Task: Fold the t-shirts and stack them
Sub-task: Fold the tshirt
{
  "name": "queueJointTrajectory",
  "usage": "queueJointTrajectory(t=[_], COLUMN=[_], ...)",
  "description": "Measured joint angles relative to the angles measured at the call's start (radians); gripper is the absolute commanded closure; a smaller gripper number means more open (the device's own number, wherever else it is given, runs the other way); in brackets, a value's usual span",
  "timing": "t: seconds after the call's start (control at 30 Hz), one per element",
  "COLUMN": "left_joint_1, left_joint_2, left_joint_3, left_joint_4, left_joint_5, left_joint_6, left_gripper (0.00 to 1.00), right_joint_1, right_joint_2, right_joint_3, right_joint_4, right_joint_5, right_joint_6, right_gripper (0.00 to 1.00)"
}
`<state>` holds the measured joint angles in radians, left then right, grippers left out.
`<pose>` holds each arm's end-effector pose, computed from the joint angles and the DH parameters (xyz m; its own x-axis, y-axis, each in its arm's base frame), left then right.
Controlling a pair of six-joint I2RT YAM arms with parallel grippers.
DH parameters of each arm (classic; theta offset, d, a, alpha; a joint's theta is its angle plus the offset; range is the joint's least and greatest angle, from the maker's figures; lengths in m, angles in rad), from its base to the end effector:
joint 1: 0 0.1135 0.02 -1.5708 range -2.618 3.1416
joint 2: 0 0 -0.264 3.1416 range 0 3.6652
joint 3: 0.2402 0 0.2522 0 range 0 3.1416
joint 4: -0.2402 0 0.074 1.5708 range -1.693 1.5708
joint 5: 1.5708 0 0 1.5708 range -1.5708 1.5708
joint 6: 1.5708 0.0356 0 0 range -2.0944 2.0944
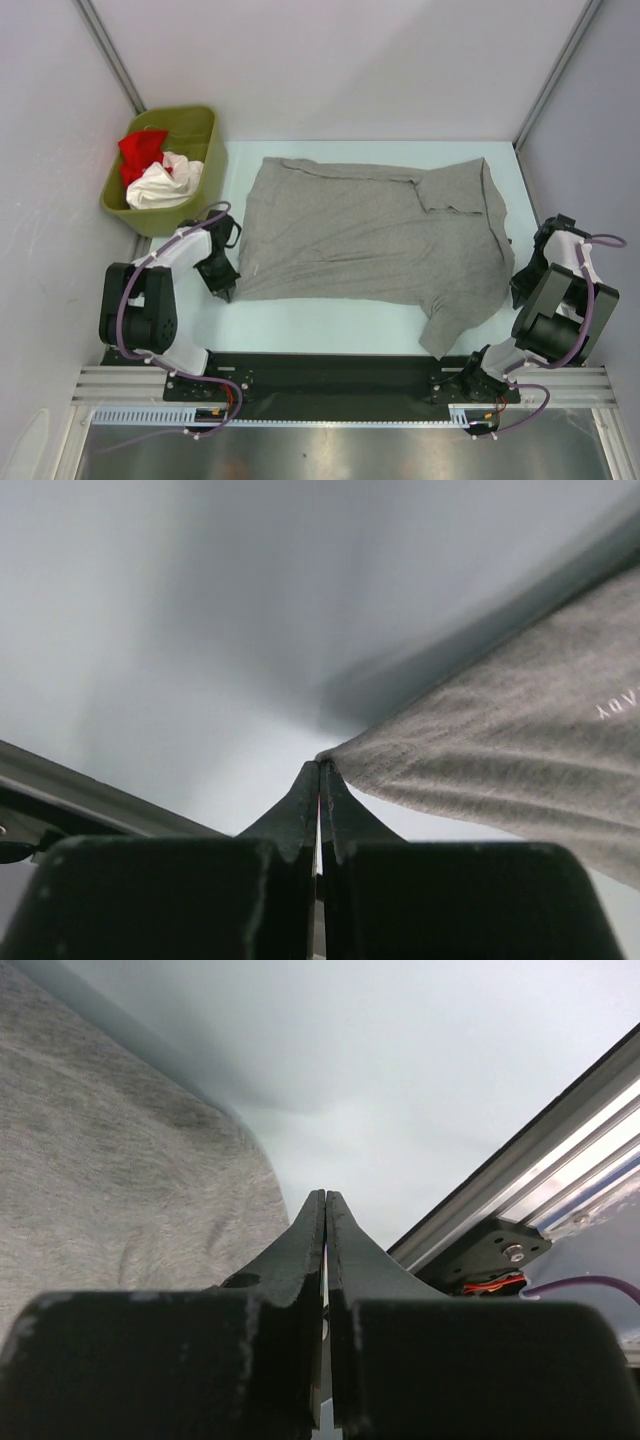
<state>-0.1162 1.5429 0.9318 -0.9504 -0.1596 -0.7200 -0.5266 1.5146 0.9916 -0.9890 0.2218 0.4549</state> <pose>0.2477 -0.0232 0.1768 -0.8212 -0.5596 -0.1118 -0.5699 0.8138 0.1133 0.2154 -0.1343 0.1982 -0.5549 0.8184 -0.1493 0.8297 0.5313 -0.1715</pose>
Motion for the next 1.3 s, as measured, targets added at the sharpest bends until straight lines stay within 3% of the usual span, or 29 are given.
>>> queueJointTrajectory(t=[0.2,0.4,0.5,0.67,0.87,0.93,1.03,1.07,1.1,1.3], left_joint_1=[0.016,0.026,0.027,0.028,0.028,0.028,0.028,0.028,0.028,0.028], left_joint_2=[0.018,0.091,0.097,0.101,0.107,0.107,0.109,0.109,0.110,0.109], left_joint_3=[-0.099,-0.039,-0.016,0.002,0.005,0.005,0.005,0.005,0.005,-0.001], left_joint_4=[-0.013,-0.040,-0.020,0.019,0.023,0.023,0.024,0.024,0.024,0.029], left_joint_5=[0.031,0.008,-0.034,-0.074,-0.077,-0.077,-0.077,-0.077,-0.077,-0.077], left_joint_6=[-0.051,-0.037,-0.027,-0.005,0.014,0.016,0.021,0.021,0.021,0.020], left_gripper=[1.00,1.00,1.00,1.00,1.00,1.00,1.00,1.00,1.00,1.00], right_joint_1=[0.008,0.014,0.019,0.022,0.022,0.023,0.028,0.028,0.030,0.000], right_joint_2=[0.000,-0.030,-0.051,-0.018,0.063,0.087,0.109,0.114,0.121,0.132], right_joint_3=[0.002,-0.011,-0.028,-0.035,-0.035,-0.035,-0.036,-0.036,-0.036,-0.036], right_joint_4=[-0.002,0.008,0.016,0.049,0.106,0.124,0.142,0.143,0.144,0.127], right_joint_5=[-0.026,-0.133,-0.179,-0.232,-0.239,-0.242,-0.237,-0.228,-0.211,-0.092], right_joint_6=[-0.013,-0.072,-0.095,-0.113,-0.117,-0.114,-0.100,-0.093,-0.089,-0.048], right_gripper=[0.98,0.50,0.46,0.47,0.56,0.61,0.79,0.92,0.97,1.00])
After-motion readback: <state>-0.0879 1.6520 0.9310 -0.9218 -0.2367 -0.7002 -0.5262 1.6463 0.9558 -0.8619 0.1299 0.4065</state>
